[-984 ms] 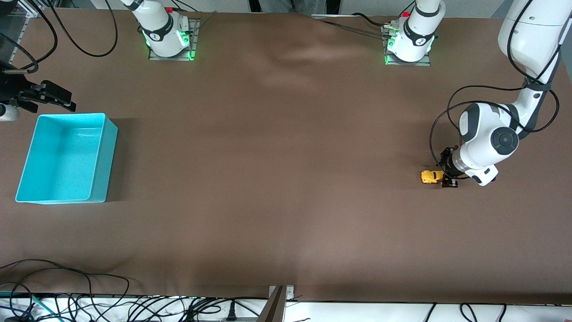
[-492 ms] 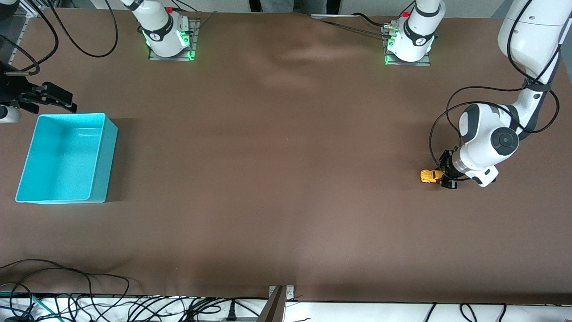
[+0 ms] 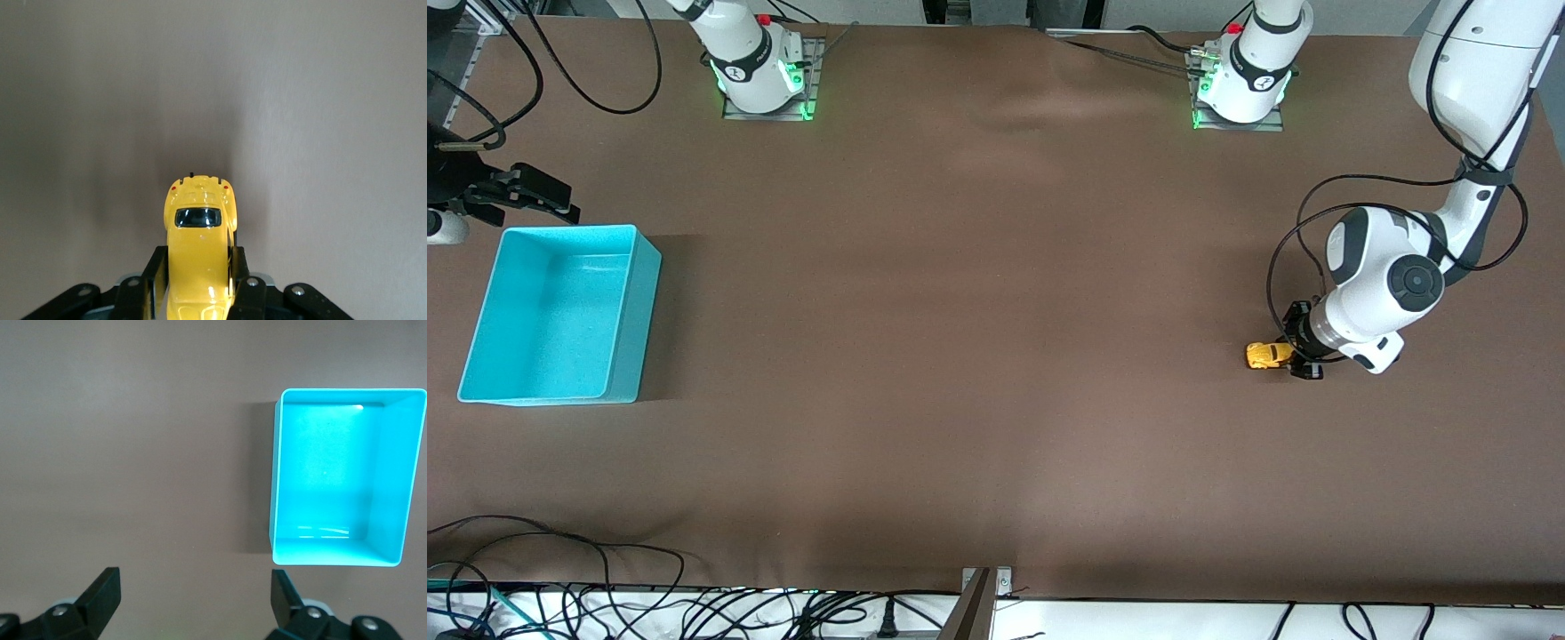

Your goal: Wind up and store yellow beetle car

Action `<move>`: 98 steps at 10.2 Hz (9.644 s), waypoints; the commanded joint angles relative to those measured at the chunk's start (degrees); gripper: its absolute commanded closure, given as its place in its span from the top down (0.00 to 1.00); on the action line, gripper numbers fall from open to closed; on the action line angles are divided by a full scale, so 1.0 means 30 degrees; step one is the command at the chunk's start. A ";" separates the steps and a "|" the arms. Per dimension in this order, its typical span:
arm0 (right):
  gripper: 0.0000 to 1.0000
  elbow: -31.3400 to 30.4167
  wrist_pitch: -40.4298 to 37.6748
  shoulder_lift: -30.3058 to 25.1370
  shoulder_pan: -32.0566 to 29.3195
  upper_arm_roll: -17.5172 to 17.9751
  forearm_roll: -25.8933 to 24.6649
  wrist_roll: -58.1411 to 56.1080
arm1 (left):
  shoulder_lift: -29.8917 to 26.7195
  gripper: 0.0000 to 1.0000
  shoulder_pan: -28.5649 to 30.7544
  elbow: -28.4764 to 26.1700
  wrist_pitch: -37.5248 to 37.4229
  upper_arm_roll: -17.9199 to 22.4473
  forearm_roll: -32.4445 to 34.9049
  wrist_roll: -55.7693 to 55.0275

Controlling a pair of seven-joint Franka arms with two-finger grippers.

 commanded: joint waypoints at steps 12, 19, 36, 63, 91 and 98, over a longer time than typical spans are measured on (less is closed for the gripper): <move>1.00 0.0091 0.0027 -0.0022 0.0011 0.0057 -0.0252 0.0074 | 0.0944 0.00 0.1029 0.0314 -0.0327 0.0523 0.1645 0.2203; 1.00 0.0091 0.0056 -0.0022 0.0011 0.0057 -0.0252 0.0074 | 0.1381 0.00 0.1000 0.1249 -0.0327 0.2458 0.1410 0.4347; 1.00 0.0120 0.0027 -0.0022 0.0011 0.0057 -0.0252 0.0045 | 0.1940 0.00 0.0912 0.2014 -0.0356 0.3485 0.1352 0.5451; 1.00 0.0120 0.0027 0.0008 0.0011 0.0028 -0.0223 -0.0014 | 0.0095 1.00 0.0911 0.2538 -0.0793 0.3484 0.0590 0.5489; 1.00 -0.9958 1.5894 0.3838 -0.5261 0.4246 -0.1124 -2.6105 | -0.5878 1.00 0.0999 1.2591 -1.7841 0.0291 -0.3218 3.2202; 1.00 -1.1419 2.1409 0.7477 -0.6288 0.4246 -0.1571 -2.9984 | -0.6615 1.00 -0.2074 1.1769 -1.7905 0.2983 -0.3249 3.2443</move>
